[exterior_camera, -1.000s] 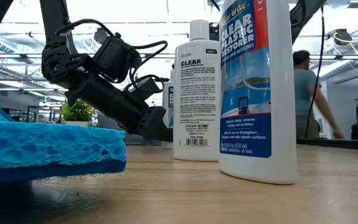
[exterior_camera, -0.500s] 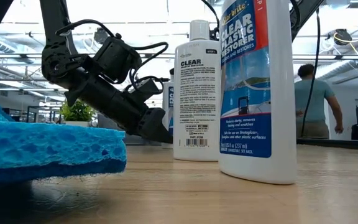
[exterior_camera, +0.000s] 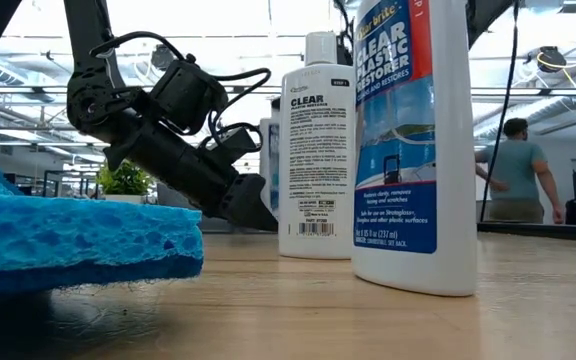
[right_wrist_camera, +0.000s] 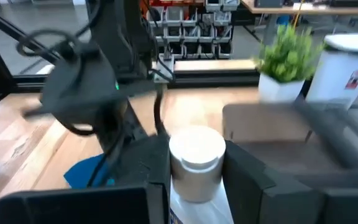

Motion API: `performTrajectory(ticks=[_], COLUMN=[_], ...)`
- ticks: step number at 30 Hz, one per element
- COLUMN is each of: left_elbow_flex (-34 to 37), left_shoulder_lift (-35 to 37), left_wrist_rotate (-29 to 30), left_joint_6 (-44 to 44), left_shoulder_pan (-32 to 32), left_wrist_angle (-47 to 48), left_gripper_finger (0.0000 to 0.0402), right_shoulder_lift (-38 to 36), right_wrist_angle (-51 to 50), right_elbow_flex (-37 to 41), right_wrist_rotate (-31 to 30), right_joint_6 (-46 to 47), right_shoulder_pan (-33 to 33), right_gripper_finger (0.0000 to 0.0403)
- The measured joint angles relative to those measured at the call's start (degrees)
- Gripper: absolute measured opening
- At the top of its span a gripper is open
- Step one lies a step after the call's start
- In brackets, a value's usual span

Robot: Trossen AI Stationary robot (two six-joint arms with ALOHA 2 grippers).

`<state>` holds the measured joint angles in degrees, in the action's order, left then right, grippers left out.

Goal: Pick & Place Kitchen Items
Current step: Put the top white plastic restorer bottle into the right black bin

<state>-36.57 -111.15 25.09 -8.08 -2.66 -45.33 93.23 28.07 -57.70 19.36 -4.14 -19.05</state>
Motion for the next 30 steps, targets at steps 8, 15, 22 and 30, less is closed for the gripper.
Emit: performTrajectory(ticks=[8,15,22,30], left_elbow_flex=[0.0,0.0,0.0,0.0], left_shoulder_lift=[0.0,0.0,0.0,0.0], left_wrist_rotate=[-0.1,-0.1,-0.1,0.0], left_joint_6=[-0.2,-0.3,-0.3,-0.4], left_shoulder_pan=[0.1,0.1,0.1,0.1], left_wrist_angle=[-0.2,0.3,0.6,0.6], left_gripper_finger=[0.0257,0.0257,0.0257,0.0257], right_shoulder_lift=[-1.7,-1.7,1.5,12.2], right_wrist_angle=[-10.5,-6.3,1.3,11.9], right_elbow_flex=[-9.1,-12.4,-12.4,-12.4], right_wrist_rotate=[-4.3,-5.8,-5.8,-6.0], right_joint_6=[-5.4,-5.9,-3.4,0.6], right_shoulder_pan=[-0.3,-4.1,-10.1,-14.0], right_gripper_finger=[0.0081,0.0082,0.0081,0.0081])
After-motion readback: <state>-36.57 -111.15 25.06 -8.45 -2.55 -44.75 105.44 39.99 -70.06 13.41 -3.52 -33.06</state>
